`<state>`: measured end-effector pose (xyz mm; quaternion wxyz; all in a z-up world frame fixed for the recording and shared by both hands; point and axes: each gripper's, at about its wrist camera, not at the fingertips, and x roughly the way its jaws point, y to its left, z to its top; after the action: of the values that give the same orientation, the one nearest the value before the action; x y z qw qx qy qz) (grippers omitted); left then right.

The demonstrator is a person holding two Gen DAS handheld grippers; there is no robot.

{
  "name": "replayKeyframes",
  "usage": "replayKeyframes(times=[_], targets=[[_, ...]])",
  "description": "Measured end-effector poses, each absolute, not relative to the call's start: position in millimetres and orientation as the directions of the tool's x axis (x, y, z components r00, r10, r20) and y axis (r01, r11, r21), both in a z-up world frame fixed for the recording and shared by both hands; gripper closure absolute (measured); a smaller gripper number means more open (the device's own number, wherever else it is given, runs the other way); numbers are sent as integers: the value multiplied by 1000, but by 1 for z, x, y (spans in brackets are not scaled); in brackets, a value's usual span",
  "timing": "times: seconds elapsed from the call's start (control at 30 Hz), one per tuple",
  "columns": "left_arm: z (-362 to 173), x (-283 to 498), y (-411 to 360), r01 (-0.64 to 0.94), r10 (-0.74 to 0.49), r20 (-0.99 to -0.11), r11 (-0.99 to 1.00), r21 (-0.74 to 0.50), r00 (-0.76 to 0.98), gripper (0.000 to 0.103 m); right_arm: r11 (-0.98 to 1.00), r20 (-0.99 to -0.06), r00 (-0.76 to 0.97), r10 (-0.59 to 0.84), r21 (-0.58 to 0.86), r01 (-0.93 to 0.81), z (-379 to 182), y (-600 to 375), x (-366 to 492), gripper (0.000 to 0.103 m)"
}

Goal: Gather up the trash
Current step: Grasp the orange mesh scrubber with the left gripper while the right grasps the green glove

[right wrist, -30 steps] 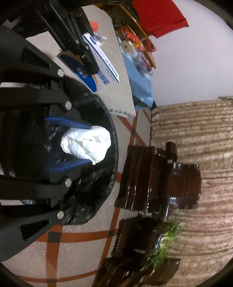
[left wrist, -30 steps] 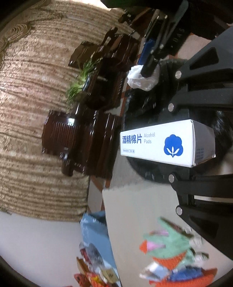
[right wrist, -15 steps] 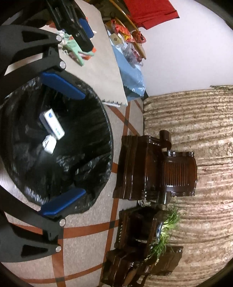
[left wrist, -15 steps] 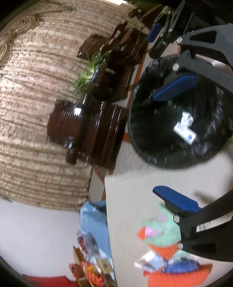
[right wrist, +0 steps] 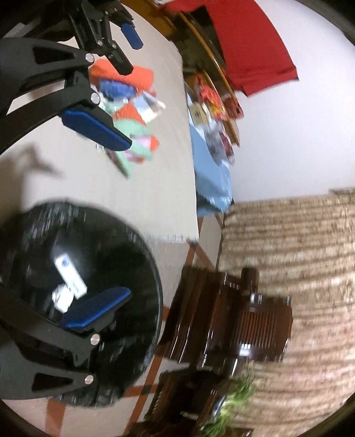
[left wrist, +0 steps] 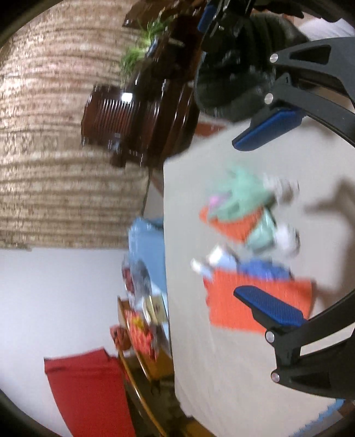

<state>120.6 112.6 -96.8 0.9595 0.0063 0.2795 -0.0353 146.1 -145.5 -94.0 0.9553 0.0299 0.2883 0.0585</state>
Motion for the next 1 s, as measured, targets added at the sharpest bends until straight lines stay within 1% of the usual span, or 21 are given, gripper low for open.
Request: replayKeyframes(times=[0.2,0.43,0.53,0.6,0.77,0.83,0.9,0.93,0.97,1.0], targets=[[-116,122,158,-33,35,-565,999,14,825,7,977,-574,792,210,82,-199,-109,-86,167,6],[-137,126,187,-90,83,-594,996,18,800,8,967,-648,727,226,60,-246,-146,-41,191,7],[-145,126,197,-103,93,-604,995,19,792,9,966,-679,699,225,60,-253,-162,-31,199,13],[-148,126,199,-105,94,-608,994,18,788,9,965,-705,673,224,64,-254,-174,-24,207,20],[-156,130,205,-102,86,-623,995,9,777,9,966,-741,636,216,66,-251,-193,-13,222,21],[-160,132,206,-101,81,-631,995,5,772,9,965,-750,626,215,65,-254,-198,-11,226,24],[-163,135,205,-97,77,-639,995,3,765,9,963,-760,614,213,59,-261,-202,-7,230,34],[-165,136,204,-95,73,-642,996,1,763,9,961,-764,607,219,61,-269,-204,-6,232,36],[-167,138,203,-90,67,-646,996,-3,760,9,958,-766,600,232,71,-279,-205,-4,233,43],[-168,139,201,-87,66,-648,996,-1,759,9,953,-767,592,246,81,-292,-205,-3,234,53]])
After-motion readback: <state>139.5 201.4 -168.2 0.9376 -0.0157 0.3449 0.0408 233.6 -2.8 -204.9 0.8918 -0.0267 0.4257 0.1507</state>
